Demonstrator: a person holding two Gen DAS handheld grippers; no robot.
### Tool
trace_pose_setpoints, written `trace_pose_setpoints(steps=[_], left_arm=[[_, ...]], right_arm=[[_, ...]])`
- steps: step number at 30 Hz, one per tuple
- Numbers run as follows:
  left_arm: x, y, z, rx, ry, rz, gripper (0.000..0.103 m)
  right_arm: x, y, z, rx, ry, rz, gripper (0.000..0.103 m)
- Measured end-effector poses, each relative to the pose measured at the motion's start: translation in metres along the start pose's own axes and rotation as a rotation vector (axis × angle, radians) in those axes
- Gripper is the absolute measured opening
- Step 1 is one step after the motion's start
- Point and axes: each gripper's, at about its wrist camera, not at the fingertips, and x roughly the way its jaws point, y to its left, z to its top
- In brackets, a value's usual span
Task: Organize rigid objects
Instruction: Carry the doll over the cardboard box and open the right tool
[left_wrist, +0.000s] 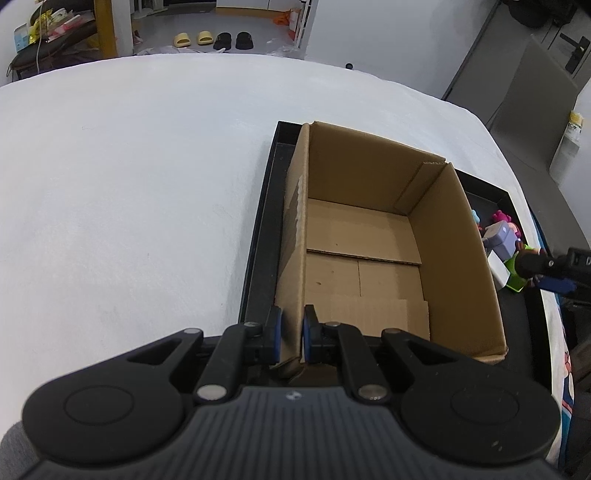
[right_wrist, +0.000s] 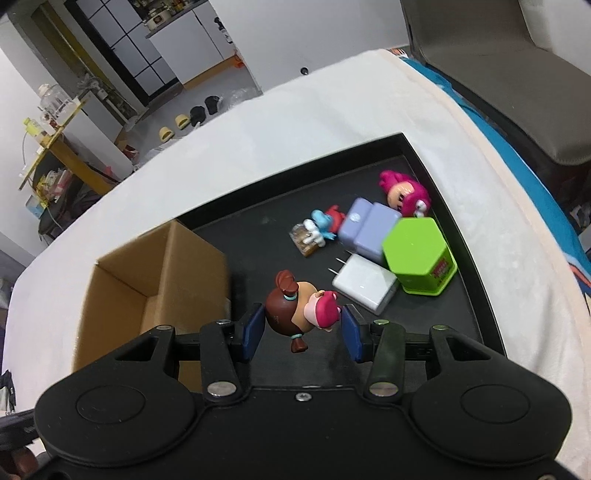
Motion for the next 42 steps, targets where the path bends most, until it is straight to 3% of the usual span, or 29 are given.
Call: trace_pose_setpoints(steps=[20,42], left_arm=[[-0.002,0.011,-0.013,-0.039,-0.035,-0.063,0.011],[-0.004,0.022,-0.008,-0.086,-0.008,-0.107,0.012]], right_arm=[[-0.019,0.065,0.020,-0.085,-0.005,0.067,0.045],[0.036,0.150,0.015,-0.227,0.119,0.105,0.045]])
